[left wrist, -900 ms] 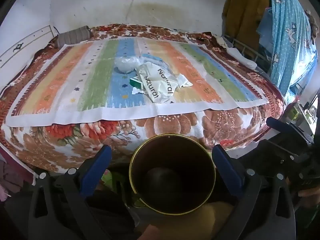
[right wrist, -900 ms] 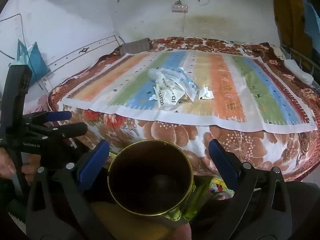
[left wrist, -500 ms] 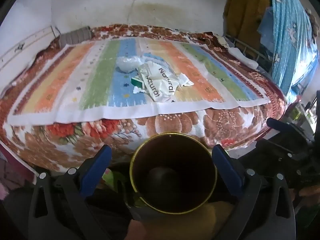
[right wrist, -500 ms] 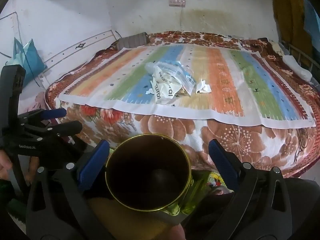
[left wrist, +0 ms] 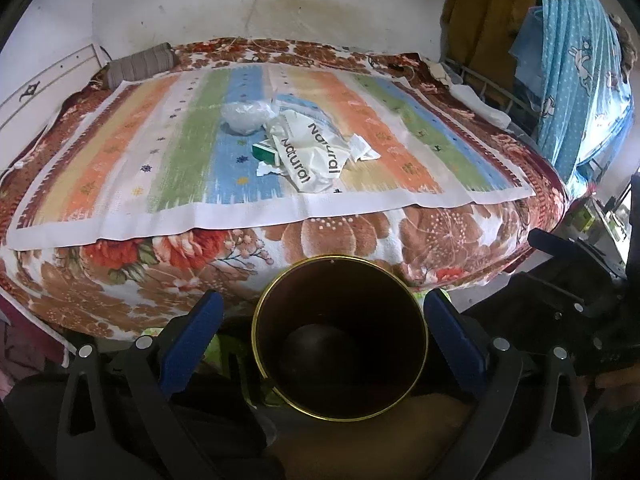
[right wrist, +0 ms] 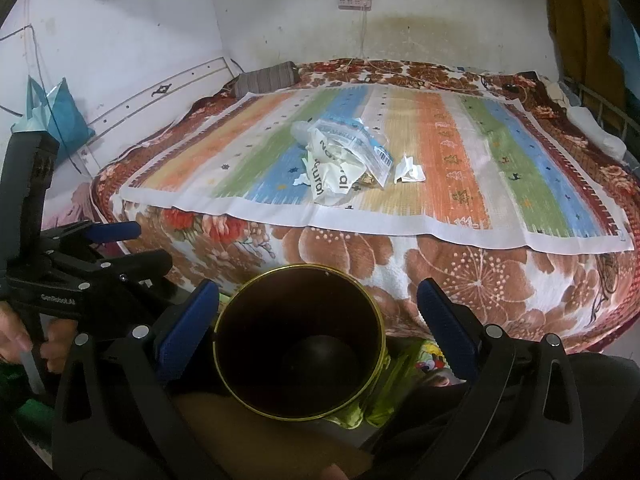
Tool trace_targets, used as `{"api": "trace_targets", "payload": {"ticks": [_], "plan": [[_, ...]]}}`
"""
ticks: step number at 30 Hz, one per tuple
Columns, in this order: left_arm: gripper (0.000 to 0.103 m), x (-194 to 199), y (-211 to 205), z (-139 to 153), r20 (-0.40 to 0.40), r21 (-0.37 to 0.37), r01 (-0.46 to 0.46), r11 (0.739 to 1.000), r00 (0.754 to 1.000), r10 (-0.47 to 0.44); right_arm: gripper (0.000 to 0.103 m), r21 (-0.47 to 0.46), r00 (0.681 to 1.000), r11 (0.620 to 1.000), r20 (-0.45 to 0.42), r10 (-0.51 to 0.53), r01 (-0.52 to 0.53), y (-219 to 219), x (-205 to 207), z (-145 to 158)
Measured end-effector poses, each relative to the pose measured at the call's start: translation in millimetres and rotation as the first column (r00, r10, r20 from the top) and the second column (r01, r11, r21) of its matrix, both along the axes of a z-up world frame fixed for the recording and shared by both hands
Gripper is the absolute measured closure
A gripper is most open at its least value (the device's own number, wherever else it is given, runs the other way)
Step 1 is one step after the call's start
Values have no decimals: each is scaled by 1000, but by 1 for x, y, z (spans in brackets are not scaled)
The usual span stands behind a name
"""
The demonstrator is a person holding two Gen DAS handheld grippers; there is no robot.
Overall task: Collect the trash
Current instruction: 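Move both tools from above the gold-rimmed bin toward the trash pile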
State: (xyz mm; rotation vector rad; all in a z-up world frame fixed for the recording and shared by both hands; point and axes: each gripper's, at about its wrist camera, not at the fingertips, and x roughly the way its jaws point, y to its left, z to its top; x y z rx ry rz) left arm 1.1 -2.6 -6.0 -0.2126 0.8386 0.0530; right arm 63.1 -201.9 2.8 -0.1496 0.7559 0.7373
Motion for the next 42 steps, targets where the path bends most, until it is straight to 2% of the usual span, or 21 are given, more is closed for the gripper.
{"api": "trace_targets", "payload": {"ticks": [21,26,34,42], "plan": [[6,-1,19,9,52,-97,-63,993,996,68,9,7,1000,1000,-2,9,-9,3,-2,4],[6,0,14,8,50,-77,-65,995,996,69,9,3,1000,1000,2,13,-13,5,0,4],[6,-1,15,8,55,-106,-71,992,996,77,9,5,1000,1000,4,12,-12,5,0,4],[6,-1,13,8,66,-92,-61,994,996,67,9,4,1000,1000,0,17,-17,8,1,1]]}}
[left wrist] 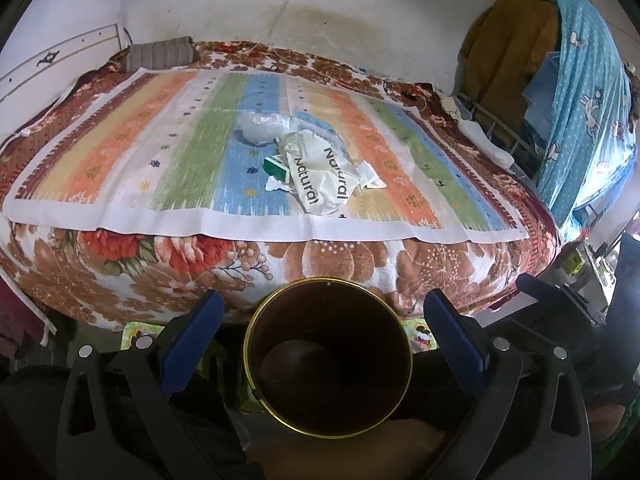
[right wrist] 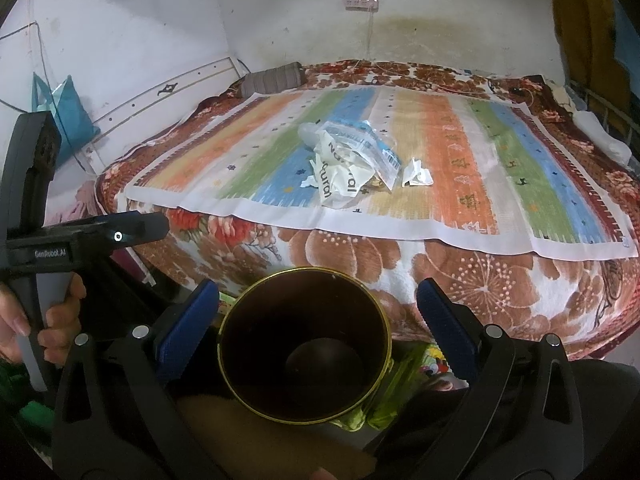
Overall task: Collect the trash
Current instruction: 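Move both tools from above the gold-rimmed bin toward the trash pile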
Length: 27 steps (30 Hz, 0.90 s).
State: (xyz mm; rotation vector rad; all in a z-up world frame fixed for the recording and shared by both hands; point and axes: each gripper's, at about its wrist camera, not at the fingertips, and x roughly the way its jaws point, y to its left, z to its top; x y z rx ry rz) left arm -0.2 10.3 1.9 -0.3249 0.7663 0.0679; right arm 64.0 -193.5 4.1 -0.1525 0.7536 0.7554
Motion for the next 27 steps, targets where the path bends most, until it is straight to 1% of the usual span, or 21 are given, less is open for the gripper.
{"api": "trace_targets", "payload": {"ticks": [2,7,11,16,20,23,27], "plan": [[6,0,-1,0,2,12,6,1000,1000,-6,9,4,1000,1000,-2,0,0,1,0,0],[6,1,2,-1,-1,-14,-14,1000,1000,14,9,12,1000,1000,-13,7,-7,3,2,-2],[6,1,4,-1,-2,-15,-10,1000,1000,10,9,31,1000,1000,-24,2,-1,3,9,-1],[6,13,17,0,-24,-60,-26,998,999,24,9,31,1000,999,-16,13,-12,8,19,5],[6,26,15,4,-34,-5,-20,1000,999,19,9,27,1000,999,-14,23,-22,14,32,8],[6,36,18,6,-39,5,-21,1000,999,21,9,36,1000,999,-17,24,-23,18,44,13],[6,53,28,14,-43,35,-38,999,998,40,9,15,1000,1000,15,22,-22,25,60,19]]}}
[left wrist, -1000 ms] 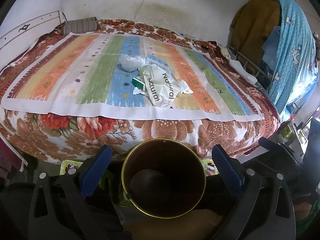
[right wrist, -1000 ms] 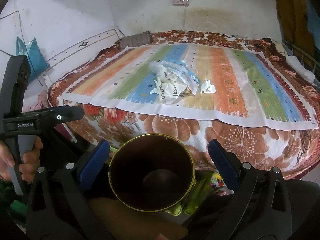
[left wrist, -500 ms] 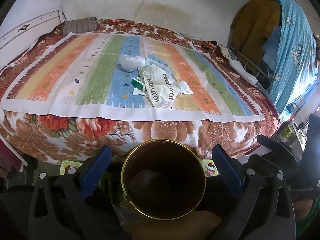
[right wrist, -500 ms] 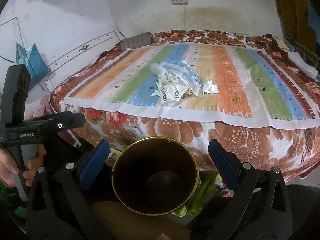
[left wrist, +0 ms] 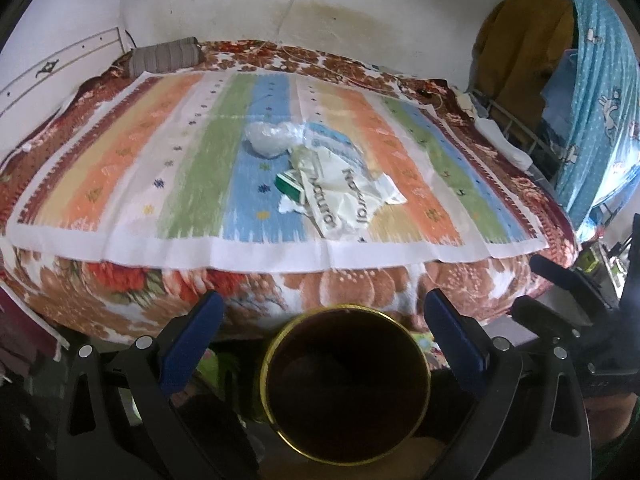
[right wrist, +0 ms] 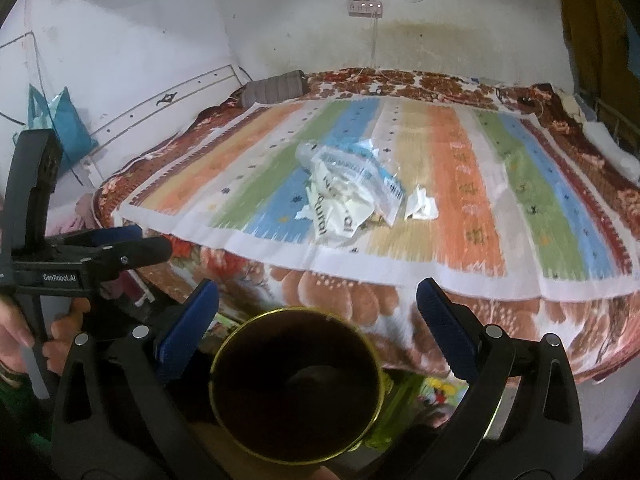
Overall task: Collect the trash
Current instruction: 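Move both tools from above the gold-rimmed bin toward the trash pile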
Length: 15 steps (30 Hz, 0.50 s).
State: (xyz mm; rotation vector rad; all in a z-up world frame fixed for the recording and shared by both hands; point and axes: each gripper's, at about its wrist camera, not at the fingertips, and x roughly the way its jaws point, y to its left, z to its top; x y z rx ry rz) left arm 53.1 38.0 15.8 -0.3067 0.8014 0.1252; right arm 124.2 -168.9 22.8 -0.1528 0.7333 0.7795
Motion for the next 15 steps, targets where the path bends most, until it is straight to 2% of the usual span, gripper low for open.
{"api": "trace_targets", "payload": {"ticks": [4,12,15], "plan": [[6,16,8,1,-27,-4,17,1000,999,-17,9,-33,1000,999,23,-8,9,9,16,4],[6,34,19,3,-53,39,1,999,999,1,9,-70,997,997,64,-35,39,22,49,14],[6,43,28,2,-71,25,-4,1000,997,5,9,-87,997,996,78,-26,33,32,58,16]]}}
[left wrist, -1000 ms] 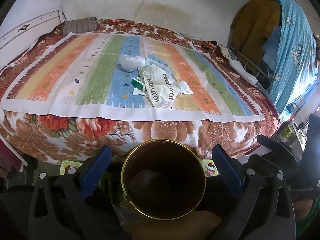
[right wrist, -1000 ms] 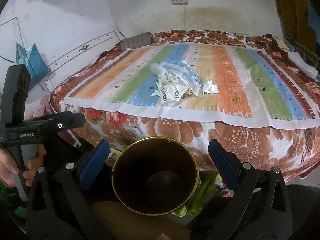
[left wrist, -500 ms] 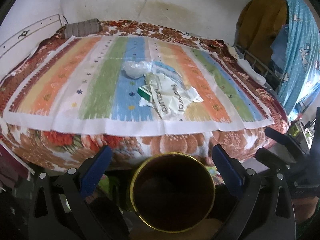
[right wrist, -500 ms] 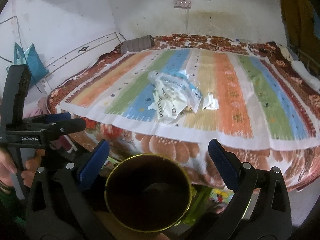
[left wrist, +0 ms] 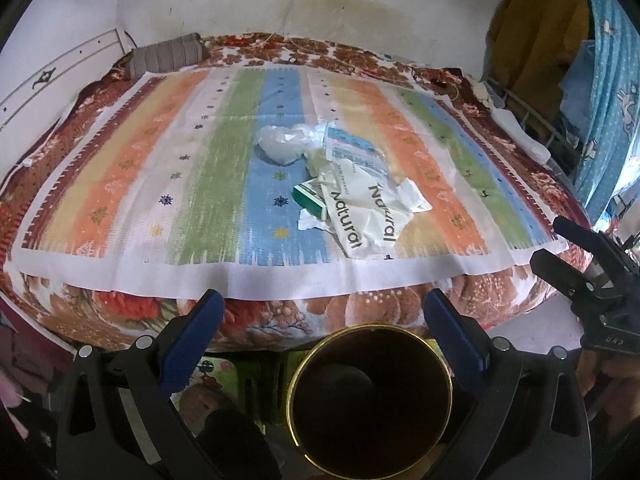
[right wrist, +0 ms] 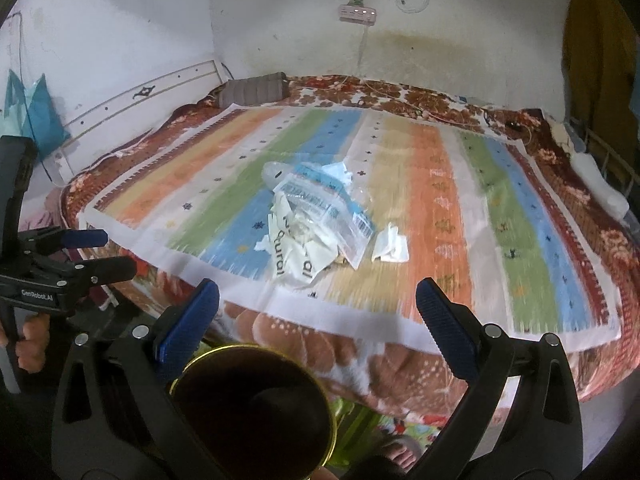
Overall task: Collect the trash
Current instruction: 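Move both tools from above the gold-rimmed bin toward the trash pile, then grasp the clear blue-printed bag with right tool while left tool grasps white Natural bag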
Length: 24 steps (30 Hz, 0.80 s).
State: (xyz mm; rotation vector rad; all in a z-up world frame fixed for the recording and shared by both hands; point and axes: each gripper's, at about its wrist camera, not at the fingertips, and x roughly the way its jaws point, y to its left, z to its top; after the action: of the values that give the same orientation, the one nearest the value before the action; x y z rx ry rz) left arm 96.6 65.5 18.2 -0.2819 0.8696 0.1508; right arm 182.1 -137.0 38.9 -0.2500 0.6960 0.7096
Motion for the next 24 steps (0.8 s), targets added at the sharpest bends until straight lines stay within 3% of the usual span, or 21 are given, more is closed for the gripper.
{"api": "trace_targets", "payload": {"ticks": [8,12,19,24], "plan": [[6,28,19,-11,-55,18,-33,999,998,34,9,14,1000,1000,-27,5,-4,28,30,9],[6,43,25,-28,-114,-45,-54,997,992,49,9,15,1000,1000,-31,-3,4,48,55,14],[6,55,20,-40,-94,-90,-86,992,993,77,9,10,993,1000,-117,10,-9,78,95,3],[6,57,15,-53,-35,-153,-185,971,983,182,9,25,986,1000,-164,13,-10,99,116,0]]}}
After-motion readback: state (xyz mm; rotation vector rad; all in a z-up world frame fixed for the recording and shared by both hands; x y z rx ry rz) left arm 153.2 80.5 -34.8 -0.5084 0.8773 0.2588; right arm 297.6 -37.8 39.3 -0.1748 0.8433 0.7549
